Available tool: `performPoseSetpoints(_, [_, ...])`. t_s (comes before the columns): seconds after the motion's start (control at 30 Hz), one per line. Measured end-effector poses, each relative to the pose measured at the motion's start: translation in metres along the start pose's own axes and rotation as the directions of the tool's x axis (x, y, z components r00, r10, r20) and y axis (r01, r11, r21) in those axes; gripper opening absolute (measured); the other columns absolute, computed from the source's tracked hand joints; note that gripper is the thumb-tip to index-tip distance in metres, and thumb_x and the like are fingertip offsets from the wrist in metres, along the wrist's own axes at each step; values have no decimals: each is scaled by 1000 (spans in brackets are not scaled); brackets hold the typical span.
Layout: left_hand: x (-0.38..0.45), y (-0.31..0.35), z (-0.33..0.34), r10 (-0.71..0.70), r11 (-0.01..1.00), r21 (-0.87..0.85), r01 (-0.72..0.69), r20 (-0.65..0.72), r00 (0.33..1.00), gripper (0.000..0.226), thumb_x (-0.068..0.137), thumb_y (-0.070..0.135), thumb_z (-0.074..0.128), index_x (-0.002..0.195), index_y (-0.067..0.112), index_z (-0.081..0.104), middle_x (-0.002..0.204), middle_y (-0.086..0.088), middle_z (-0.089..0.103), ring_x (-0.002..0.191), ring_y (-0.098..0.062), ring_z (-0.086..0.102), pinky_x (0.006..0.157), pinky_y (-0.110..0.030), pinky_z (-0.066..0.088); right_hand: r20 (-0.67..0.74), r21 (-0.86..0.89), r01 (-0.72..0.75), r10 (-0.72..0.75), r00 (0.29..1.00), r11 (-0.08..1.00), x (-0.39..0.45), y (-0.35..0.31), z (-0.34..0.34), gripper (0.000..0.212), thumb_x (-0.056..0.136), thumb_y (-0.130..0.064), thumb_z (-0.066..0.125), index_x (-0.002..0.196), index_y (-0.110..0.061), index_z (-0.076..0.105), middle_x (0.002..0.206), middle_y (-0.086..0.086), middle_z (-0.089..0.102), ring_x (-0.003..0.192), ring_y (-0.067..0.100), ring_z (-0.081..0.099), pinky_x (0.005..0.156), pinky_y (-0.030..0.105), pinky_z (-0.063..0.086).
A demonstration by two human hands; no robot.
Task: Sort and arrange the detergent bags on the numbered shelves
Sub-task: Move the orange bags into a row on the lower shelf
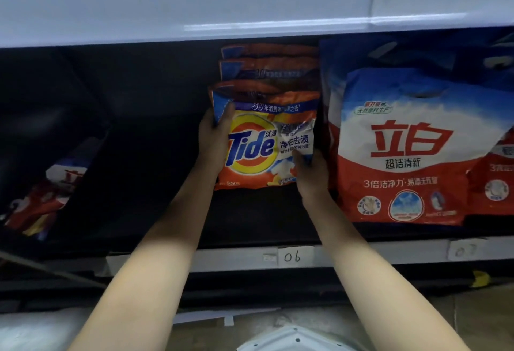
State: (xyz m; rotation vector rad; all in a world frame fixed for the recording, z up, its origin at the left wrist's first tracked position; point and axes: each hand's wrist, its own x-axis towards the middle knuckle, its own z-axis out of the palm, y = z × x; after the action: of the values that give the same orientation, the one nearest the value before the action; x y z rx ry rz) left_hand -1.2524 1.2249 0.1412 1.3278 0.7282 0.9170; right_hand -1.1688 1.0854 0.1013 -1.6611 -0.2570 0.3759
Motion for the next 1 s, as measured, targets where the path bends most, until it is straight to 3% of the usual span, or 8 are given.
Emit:
performPoseSetpoints(0.1, [1, -12, -2, 66, 996, 62, -60, -111, 992, 15, 94, 37, 54, 97, 24, 61, 93, -2, 70, 88, -20, 69, 76, -32, 57, -16, -18, 31, -31, 999, 999, -6, 5, 1, 32, 95, -13, 53, 124, -3, 52, 124, 12, 60, 115, 25, 56, 94, 35, 47])
performPoseSetpoints(0.2, [0, -13, 1, 198, 962, 228, -150, -207, 958, 29, 97, 34, 49, 107, 9, 61, 84, 5, 65, 73, -2, 63, 65, -10, 48, -28, -15, 48, -48, 998, 999, -12, 8, 0, 32, 95, -14, 53, 125, -5, 51, 123, 9, 60, 111, 18, 57, 86, 25, 44])
performPoseSetpoints(0.3, [-4, -13, 2, 247, 908, 389, -155, -201, 948, 34, 100, 32, 43, 115, 5, 57, 87, 6, 61, 68, 6, 55, 56, -3, 43, -37, -46, 129, -131, 991, 991, -17, 9, -5, 32, 93, -10, 54, 125, -5, 51, 120, 8, 61, 109, 18, 57, 83, 20, 42])
performPoseSetpoints(0.47, [-41, -21, -16, 276, 794, 578, -188, -66, 959, 40, 99, 28, 44, 134, 10, 44, 130, -8, 50, 110, -6, 47, 87, -19, 39, 32, -264, 313, -316, 948, 912, -42, 18, -16, 47, 90, -8, 57, 135, -7, 43, 131, 9, 52, 122, 19, 48, 98, 19, 37])
performPoseSetpoints(0.57, [-79, -33, -29, 314, 628, 722, -292, 108, 943, 46, 96, 21, 50, 139, 9, 40, 139, -13, 42, 126, -19, 40, 101, -25, 34, 108, -434, 320, -304, 946, 842, -70, 25, -25, 57, 92, -12, 53, 145, -7, 30, 144, 11, 38, 134, 24, 35, 107, 25, 27])
performPoseSetpoints(0.7, [-126, -31, -38, 118, 366, 855, -368, 349, 930, 46, 97, 25, 44, 141, 13, 38, 146, -9, 35, 132, -26, 32, 109, -36, 31, 225, -606, 387, -317, 921, 695, -116, 25, -50, 52, 94, -12, 51, 142, -3, 35, 139, 17, 44, 130, 31, 39, 104, 30, 32])
performPoseSetpoints(0.87, [-184, 21, -31, 202, 113, 762, -638, 611, 766, 40, 97, 27, 43, 134, 13, 48, 136, -8, 48, 124, -27, 43, 99, -38, 38, 283, -630, 450, -352, 892, 633, -178, -16, -90, 47, 96, -17, 49, 140, -8, 37, 135, 11, 48, 127, 23, 43, 102, 26, 32])
performPoseSetpoints(1.0, [-210, 89, -17, 496, 42, 539, -841, 719, 486, 30, 90, 21, 50, 113, 8, 65, 111, -8, 64, 103, -27, 59, 83, -39, 49, 265, -598, 545, -497, 826, 588, -209, -77, -120, 48, 96, -19, 50, 142, -13, 37, 139, 5, 46, 131, 17, 40, 106, 23, 28])
